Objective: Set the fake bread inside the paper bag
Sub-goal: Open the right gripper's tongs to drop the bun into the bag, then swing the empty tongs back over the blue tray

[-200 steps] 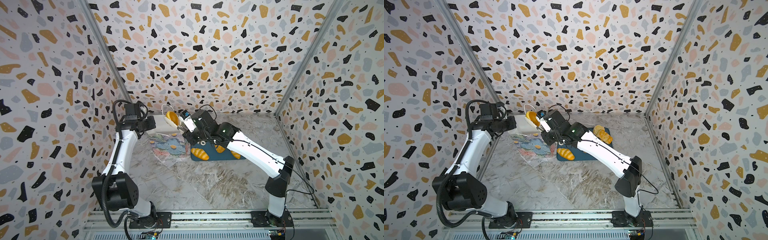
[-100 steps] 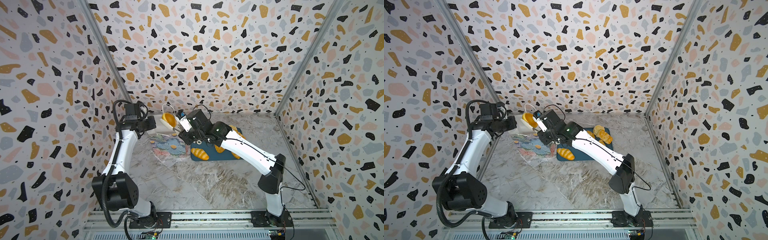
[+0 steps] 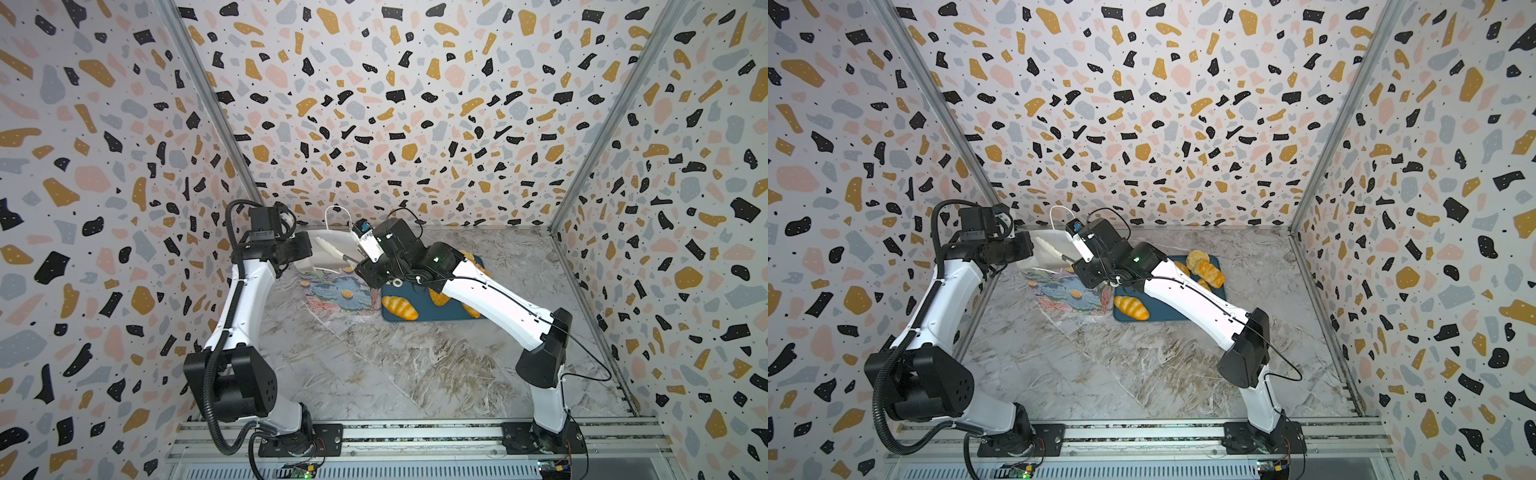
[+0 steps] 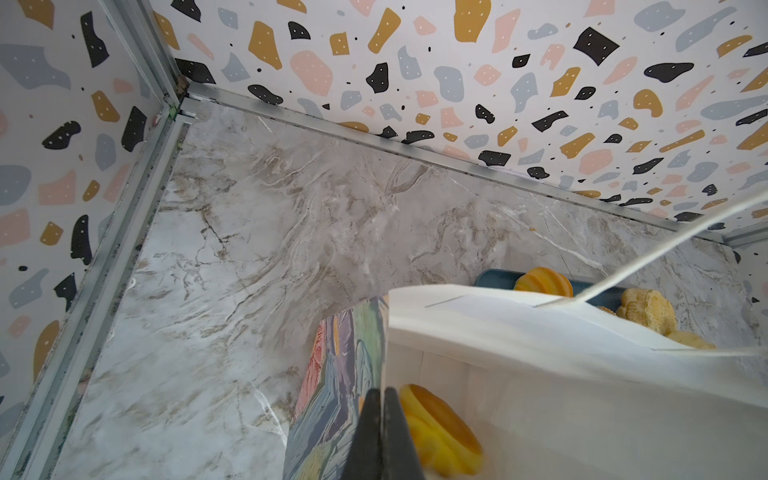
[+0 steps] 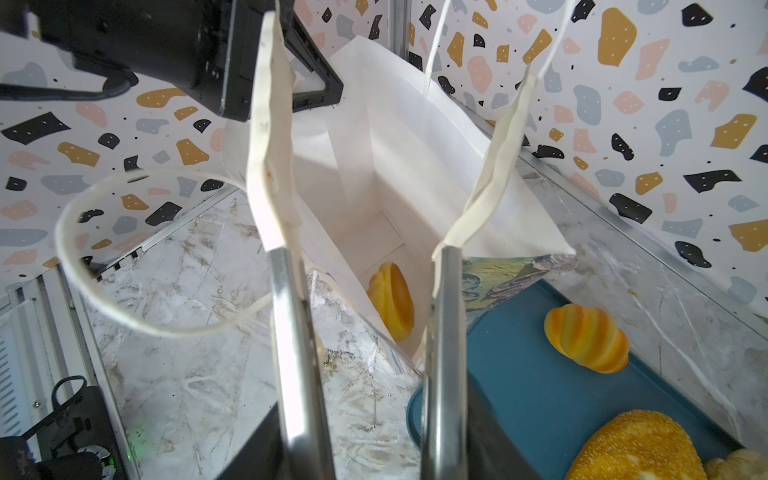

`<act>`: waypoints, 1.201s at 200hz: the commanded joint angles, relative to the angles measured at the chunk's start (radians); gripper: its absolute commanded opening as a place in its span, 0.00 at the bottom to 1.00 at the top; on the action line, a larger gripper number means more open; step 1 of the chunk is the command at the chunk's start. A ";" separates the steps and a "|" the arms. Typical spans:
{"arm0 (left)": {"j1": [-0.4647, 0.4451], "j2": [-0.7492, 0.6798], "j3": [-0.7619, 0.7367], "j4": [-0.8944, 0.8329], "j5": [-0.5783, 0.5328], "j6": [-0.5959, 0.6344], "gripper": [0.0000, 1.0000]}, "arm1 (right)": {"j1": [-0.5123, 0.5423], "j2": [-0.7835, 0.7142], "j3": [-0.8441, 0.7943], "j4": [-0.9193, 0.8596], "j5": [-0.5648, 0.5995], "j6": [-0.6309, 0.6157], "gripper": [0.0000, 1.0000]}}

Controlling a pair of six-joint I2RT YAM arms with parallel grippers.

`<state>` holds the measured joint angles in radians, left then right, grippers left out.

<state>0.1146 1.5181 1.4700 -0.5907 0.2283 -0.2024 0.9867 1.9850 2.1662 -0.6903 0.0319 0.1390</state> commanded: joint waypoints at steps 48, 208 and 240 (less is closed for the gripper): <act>-0.001 -0.028 -0.020 0.017 -0.002 -0.005 0.00 | 0.005 -0.107 -0.002 -0.003 0.049 0.007 0.56; -0.001 -0.025 -0.026 0.027 0.019 -0.023 0.00 | 0.012 -0.443 -0.464 0.137 0.150 0.086 0.58; -0.001 -0.028 -0.028 0.033 0.035 -0.025 0.00 | 0.012 -0.481 -0.543 0.147 0.186 0.105 0.58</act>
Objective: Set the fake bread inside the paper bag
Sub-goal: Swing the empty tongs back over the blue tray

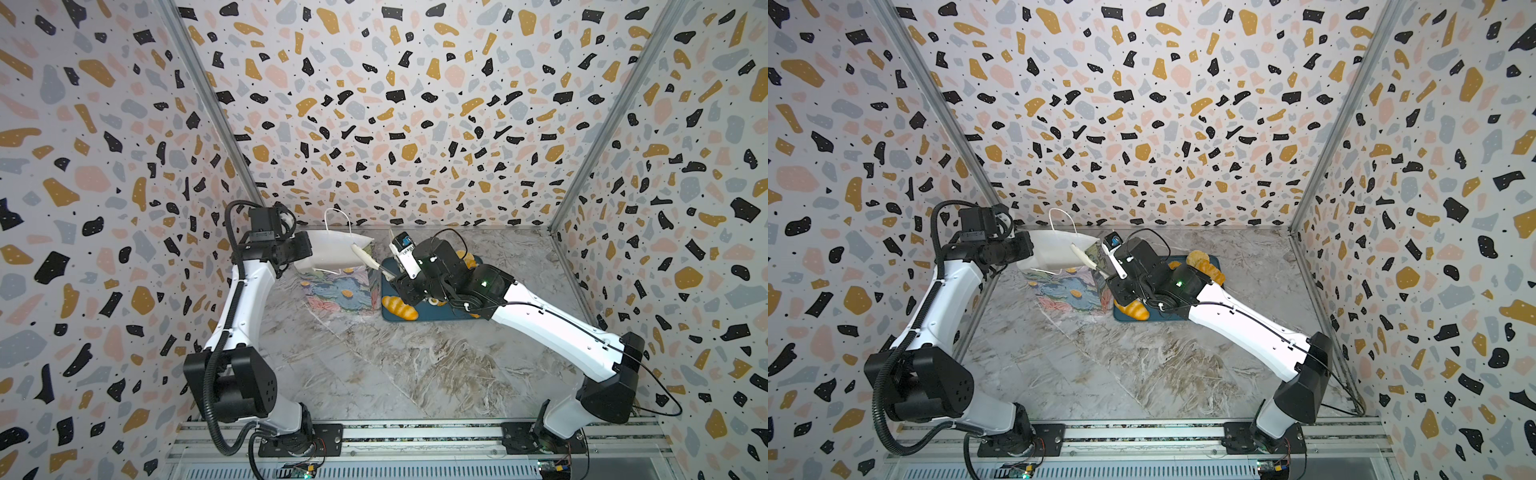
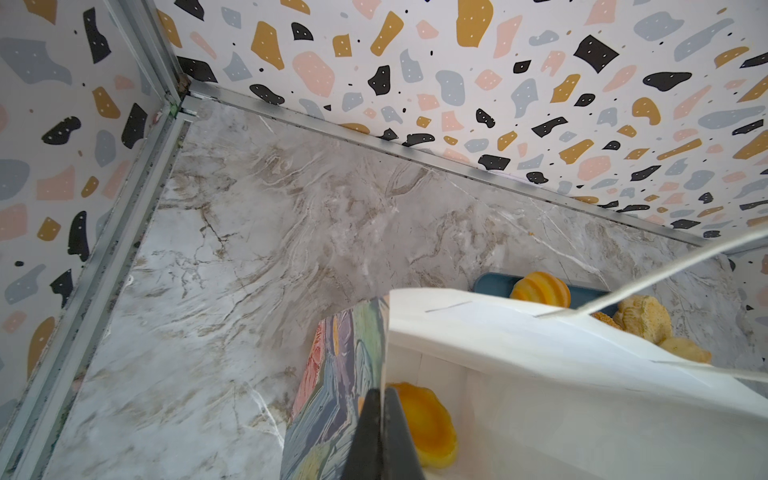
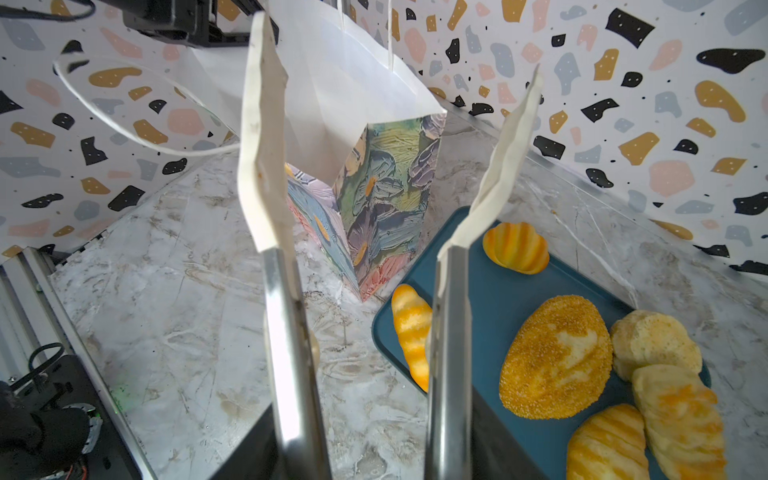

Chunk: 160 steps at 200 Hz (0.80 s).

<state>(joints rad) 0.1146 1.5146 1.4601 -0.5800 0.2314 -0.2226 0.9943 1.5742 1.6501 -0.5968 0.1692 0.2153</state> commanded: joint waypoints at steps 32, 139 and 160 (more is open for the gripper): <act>0.000 -0.021 -0.017 0.026 0.043 -0.008 0.00 | 0.001 -0.100 -0.090 0.059 0.086 0.035 0.59; -0.001 -0.032 -0.026 0.031 0.014 -0.003 0.00 | -0.155 -0.137 -0.217 0.092 0.012 -0.019 0.59; -0.001 -0.042 -0.023 0.028 0.005 -0.001 0.00 | -0.176 -0.120 -0.220 0.079 0.012 -0.039 0.59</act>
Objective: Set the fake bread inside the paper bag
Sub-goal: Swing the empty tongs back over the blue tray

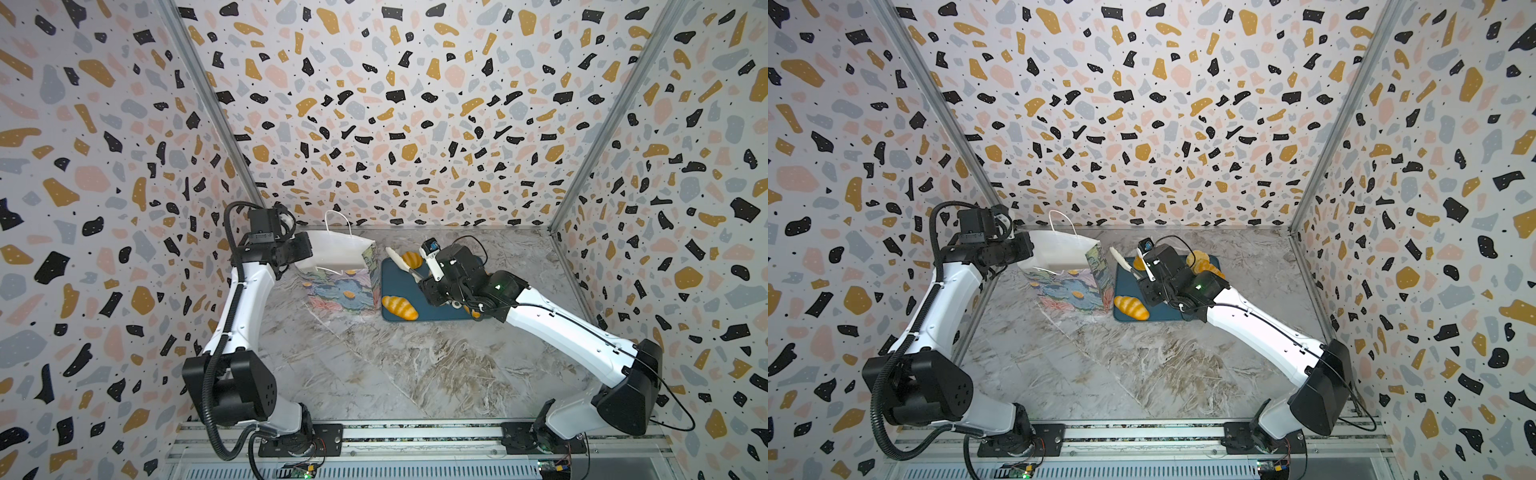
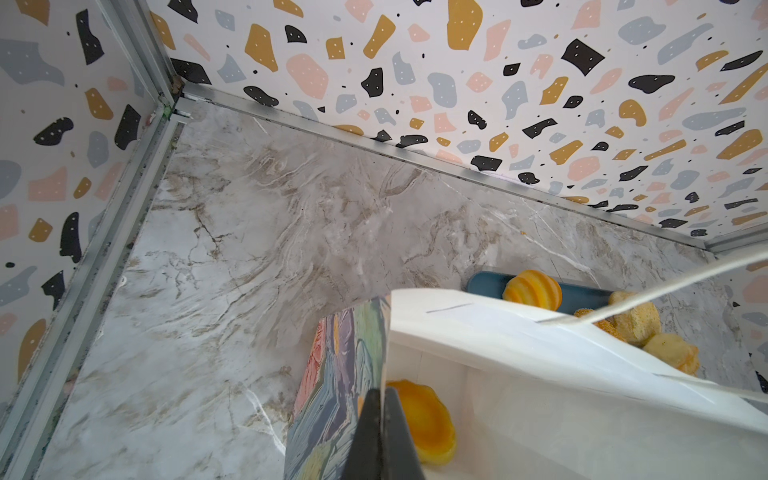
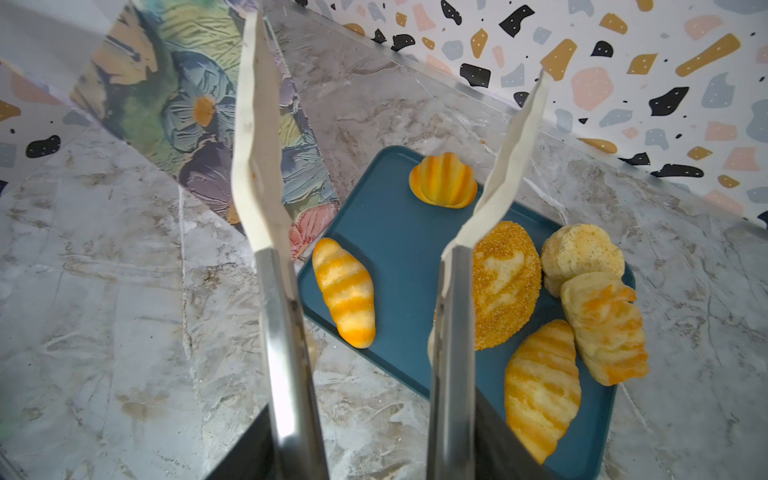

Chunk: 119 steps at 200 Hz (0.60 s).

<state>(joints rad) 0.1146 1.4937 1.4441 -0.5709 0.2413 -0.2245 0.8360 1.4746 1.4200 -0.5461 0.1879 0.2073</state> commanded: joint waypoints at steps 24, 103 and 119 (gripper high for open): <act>0.000 -0.020 -0.014 0.026 -0.012 -0.002 0.00 | -0.039 0.008 0.015 0.020 -0.009 -0.050 0.60; 0.002 -0.022 -0.008 0.014 -0.017 0.001 0.00 | -0.081 0.077 0.031 -0.009 -0.027 -0.101 0.60; 0.002 -0.025 -0.010 0.019 -0.020 0.000 0.00 | -0.093 0.089 0.036 -0.012 -0.056 -0.109 0.61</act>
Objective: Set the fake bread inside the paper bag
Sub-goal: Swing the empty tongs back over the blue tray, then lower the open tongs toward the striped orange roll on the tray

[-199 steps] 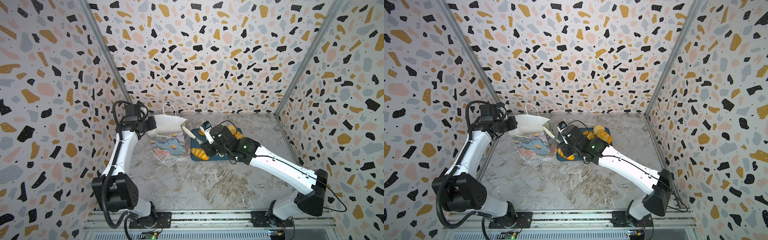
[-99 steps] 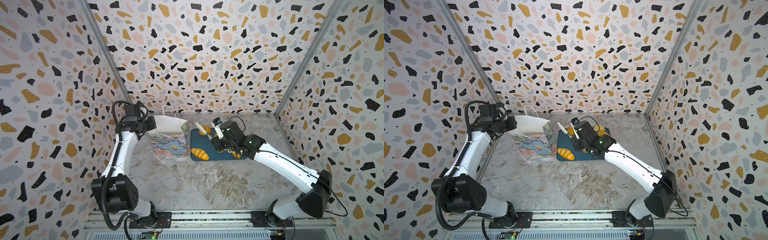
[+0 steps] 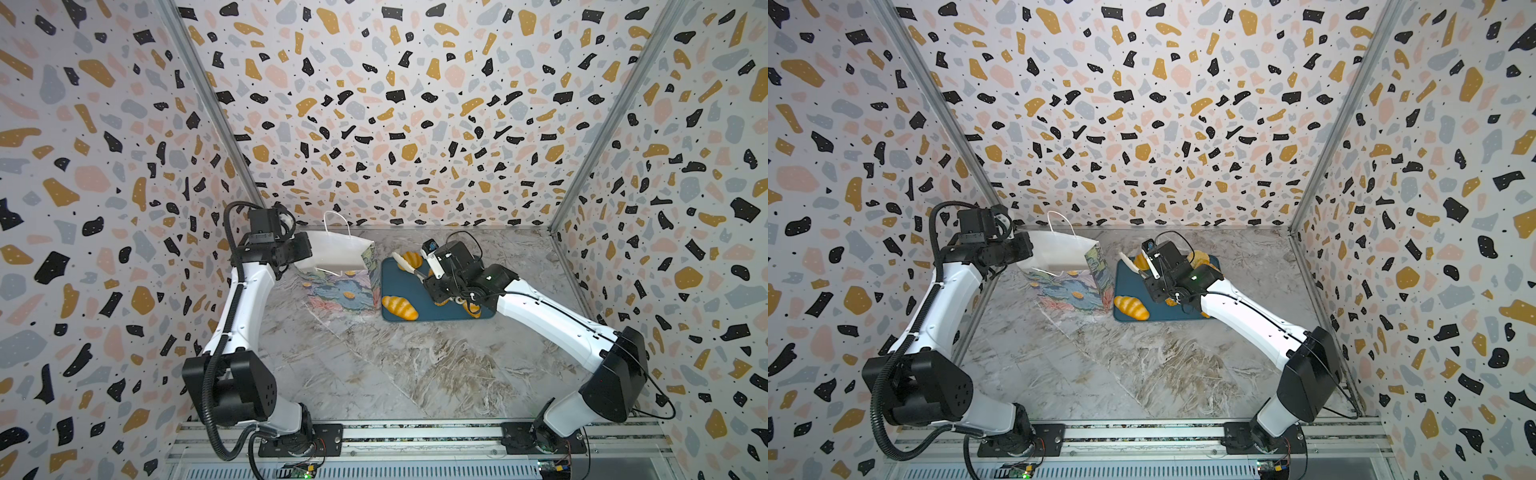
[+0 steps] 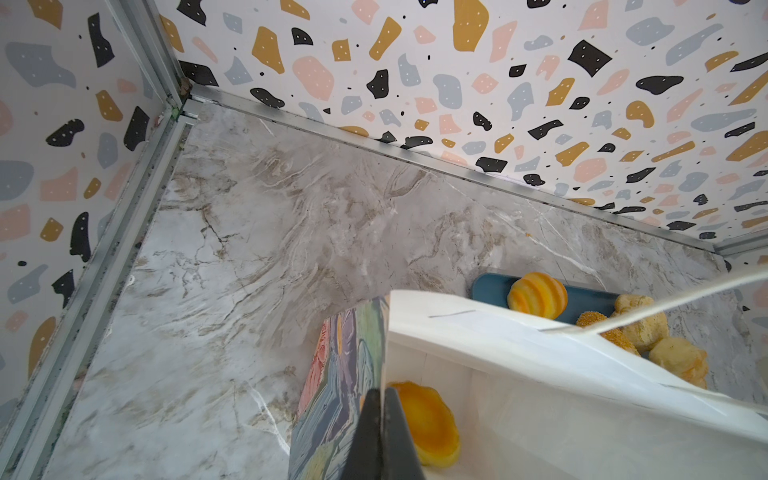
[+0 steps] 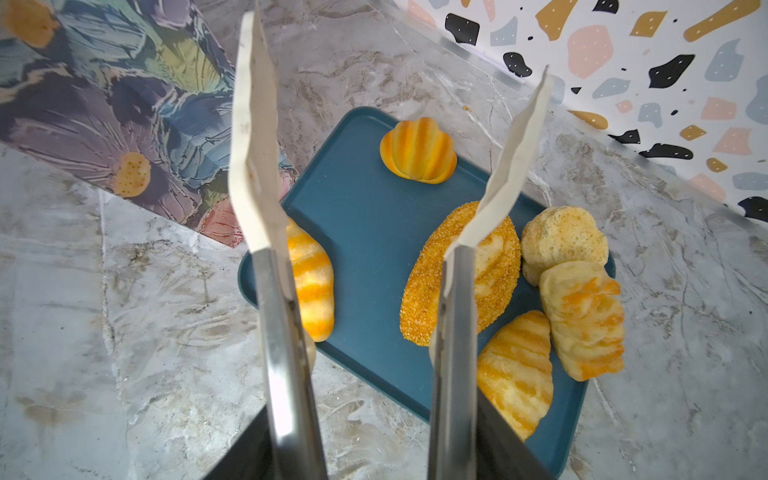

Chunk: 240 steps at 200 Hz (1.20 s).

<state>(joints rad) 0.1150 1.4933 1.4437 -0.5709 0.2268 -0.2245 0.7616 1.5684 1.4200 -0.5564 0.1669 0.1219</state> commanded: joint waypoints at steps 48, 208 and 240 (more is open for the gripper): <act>0.002 -0.022 -0.009 0.019 0.003 -0.004 0.00 | -0.046 0.068 0.099 -0.065 -0.056 -0.047 0.61; 0.002 -0.016 -0.014 0.026 0.020 -0.007 0.00 | -0.102 0.355 0.367 -0.246 0.016 -0.140 0.60; 0.002 -0.014 -0.014 0.027 0.022 -0.009 0.00 | -0.107 0.406 0.407 -0.262 0.028 -0.157 0.61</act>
<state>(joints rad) 0.1150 1.4933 1.4437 -0.5705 0.2283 -0.2253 0.6609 1.9720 1.7649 -0.7830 0.1665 -0.0113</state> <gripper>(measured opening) 0.046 0.609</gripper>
